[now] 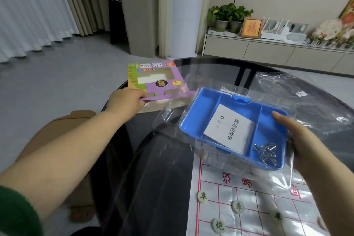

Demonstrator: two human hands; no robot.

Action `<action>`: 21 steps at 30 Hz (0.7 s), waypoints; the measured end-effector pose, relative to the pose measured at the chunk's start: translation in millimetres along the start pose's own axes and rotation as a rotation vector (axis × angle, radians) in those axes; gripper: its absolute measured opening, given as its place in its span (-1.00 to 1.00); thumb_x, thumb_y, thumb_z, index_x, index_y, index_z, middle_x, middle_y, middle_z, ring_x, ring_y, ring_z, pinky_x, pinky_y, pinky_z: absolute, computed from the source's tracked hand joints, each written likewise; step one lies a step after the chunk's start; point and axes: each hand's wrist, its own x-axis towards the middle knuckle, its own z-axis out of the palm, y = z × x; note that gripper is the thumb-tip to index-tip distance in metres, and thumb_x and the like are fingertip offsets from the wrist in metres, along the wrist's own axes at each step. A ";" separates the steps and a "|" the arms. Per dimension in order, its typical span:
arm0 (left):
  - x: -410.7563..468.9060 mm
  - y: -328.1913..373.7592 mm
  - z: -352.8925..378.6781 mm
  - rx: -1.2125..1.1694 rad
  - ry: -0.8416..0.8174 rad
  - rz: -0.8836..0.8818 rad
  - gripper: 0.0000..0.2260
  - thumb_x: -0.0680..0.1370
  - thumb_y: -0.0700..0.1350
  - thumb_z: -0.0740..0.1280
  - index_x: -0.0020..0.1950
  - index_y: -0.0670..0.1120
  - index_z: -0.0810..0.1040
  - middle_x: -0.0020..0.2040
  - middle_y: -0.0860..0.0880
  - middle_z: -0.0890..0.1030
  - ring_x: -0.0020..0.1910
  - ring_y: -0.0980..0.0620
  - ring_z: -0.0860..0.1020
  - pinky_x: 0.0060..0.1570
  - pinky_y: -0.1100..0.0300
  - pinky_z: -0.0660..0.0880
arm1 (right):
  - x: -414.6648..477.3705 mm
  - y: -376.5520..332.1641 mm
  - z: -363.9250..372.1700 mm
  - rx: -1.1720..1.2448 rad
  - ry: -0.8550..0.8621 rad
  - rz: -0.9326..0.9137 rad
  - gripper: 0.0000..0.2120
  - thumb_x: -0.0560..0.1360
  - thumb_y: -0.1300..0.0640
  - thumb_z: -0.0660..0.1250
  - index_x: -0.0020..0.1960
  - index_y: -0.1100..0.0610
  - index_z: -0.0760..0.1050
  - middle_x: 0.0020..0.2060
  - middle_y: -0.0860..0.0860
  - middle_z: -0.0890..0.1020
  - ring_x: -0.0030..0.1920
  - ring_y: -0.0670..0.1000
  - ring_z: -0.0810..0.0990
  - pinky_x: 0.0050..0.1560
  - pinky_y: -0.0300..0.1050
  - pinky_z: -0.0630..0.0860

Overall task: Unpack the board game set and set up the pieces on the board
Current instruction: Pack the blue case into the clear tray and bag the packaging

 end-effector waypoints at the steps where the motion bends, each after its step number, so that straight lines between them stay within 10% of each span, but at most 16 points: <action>1: -11.0 -4.5 -4.4 -0.064 0.014 -0.041 -0.77 0.55 -0.05 0.24 0.15 -0.04 0.57 0.08 -0.15 0.59 0.09 -0.19 0.49 -0.09 0.13 0.35 | -8.1 0.2 -1.0 0.005 -0.001 -0.010 -0.86 0.51 0.07 0.22 -0.15 0.11 0.48 -0.53 -0.03 0.63 -0.55 -0.06 0.60 -0.57 -0.25 0.53; 8: -76.9 -19.4 -35.5 -0.481 0.220 -0.284 -0.87 0.46 -0.17 0.38 -0.04 -0.20 0.59 -0.08 -0.16 0.65 -0.02 -0.15 0.57 -0.11 0.17 0.36 | -61.8 4.2 6.8 0.025 -0.044 -0.086 -0.79 0.54 0.16 0.16 -0.24 0.13 0.45 -0.62 -0.02 0.58 -0.62 -0.10 0.55 -0.66 -0.31 0.43; 21: -125.8 -0.5 -62.0 -0.672 0.280 -0.331 -0.76 0.54 -0.24 0.24 0.19 -0.21 0.52 0.19 -0.19 0.54 0.08 -0.10 0.49 -0.08 0.25 0.30 | -81.3 16.1 26.6 -0.065 -0.162 -0.007 -0.87 0.51 0.12 0.23 -0.13 0.14 0.51 -0.54 0.00 0.62 -0.53 -0.03 0.60 -0.44 -0.22 0.54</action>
